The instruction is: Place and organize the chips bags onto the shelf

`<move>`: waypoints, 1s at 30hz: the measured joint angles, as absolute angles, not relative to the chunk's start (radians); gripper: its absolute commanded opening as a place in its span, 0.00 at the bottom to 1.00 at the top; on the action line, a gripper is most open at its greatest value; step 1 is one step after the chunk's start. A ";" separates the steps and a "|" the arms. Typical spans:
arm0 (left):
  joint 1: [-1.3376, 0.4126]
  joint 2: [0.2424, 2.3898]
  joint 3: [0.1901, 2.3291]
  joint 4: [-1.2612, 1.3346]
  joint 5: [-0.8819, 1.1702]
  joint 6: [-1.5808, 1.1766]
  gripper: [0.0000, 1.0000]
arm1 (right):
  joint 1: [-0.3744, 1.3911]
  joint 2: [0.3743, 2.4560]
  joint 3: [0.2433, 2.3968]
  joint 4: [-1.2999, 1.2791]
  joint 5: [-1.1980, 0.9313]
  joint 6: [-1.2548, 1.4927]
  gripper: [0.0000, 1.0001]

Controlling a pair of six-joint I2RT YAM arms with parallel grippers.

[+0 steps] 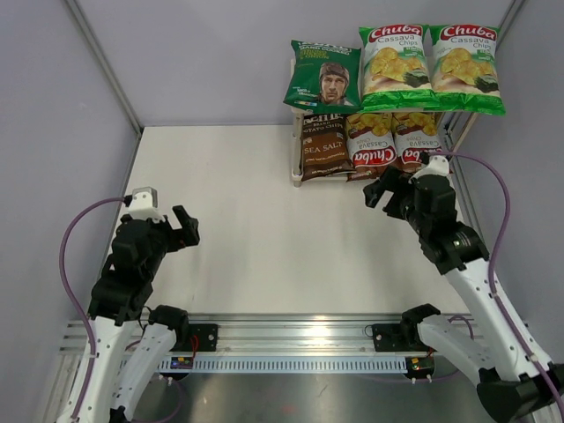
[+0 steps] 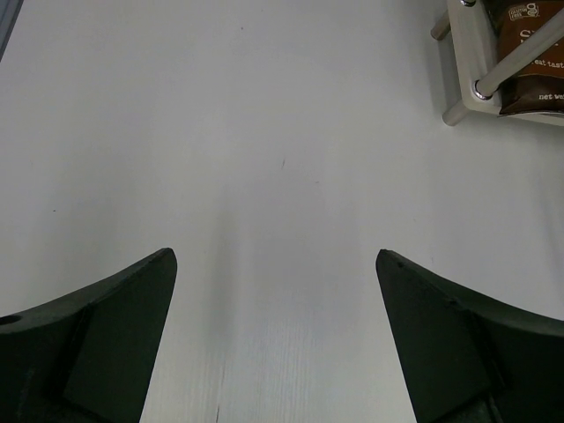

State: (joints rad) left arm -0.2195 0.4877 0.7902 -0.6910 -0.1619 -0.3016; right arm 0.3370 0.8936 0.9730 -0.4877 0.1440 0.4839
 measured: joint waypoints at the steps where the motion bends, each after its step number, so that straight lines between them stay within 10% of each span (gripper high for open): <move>1: -0.219 0.486 0.790 -0.691 -0.162 -0.296 0.99 | 0.337 0.855 0.977 -0.519 0.142 0.467 0.99; 30: -0.218 0.342 0.744 -0.685 -0.189 -0.235 0.99 | 0.337 0.529 1.084 -0.929 0.252 0.216 0.99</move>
